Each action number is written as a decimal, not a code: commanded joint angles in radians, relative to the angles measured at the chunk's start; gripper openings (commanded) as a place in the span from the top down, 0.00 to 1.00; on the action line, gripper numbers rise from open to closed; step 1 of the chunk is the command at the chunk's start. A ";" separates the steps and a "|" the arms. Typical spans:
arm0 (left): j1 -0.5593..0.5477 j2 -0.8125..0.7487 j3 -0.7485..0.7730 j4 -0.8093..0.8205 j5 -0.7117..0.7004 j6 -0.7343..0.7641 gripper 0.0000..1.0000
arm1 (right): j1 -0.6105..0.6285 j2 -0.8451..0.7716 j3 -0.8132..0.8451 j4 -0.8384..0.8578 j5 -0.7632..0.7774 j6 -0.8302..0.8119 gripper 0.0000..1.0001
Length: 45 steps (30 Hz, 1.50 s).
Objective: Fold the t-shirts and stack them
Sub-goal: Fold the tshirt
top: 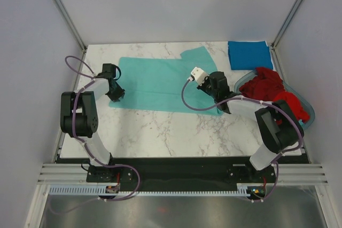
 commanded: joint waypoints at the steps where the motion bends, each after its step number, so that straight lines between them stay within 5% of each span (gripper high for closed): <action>1: 0.005 0.033 -0.009 0.012 -0.060 -0.020 0.66 | -0.021 0.045 0.012 0.084 -0.051 -0.094 0.99; 11: 0.005 0.044 -0.006 0.011 -0.083 -0.012 0.66 | -0.064 0.083 0.058 0.138 -0.133 -0.157 0.90; 17: 0.003 0.050 -0.004 0.011 -0.082 -0.006 0.66 | -0.062 0.068 0.049 0.170 -0.022 -0.090 0.55; 21: 0.003 0.053 0.005 0.008 -0.077 0.000 0.66 | -0.062 -0.080 0.151 -0.056 0.024 0.183 0.45; 25: 0.002 0.040 0.005 0.008 -0.072 0.002 0.66 | -0.064 -0.136 0.302 -0.478 0.040 0.576 0.47; 29: 0.003 0.039 0.013 0.003 -0.068 0.011 0.66 | -0.062 -0.145 0.307 -0.748 -0.061 0.783 0.68; 45: 0.003 0.042 0.011 -0.005 -0.074 0.022 0.66 | -0.062 -0.038 0.143 -0.842 -0.062 0.871 0.82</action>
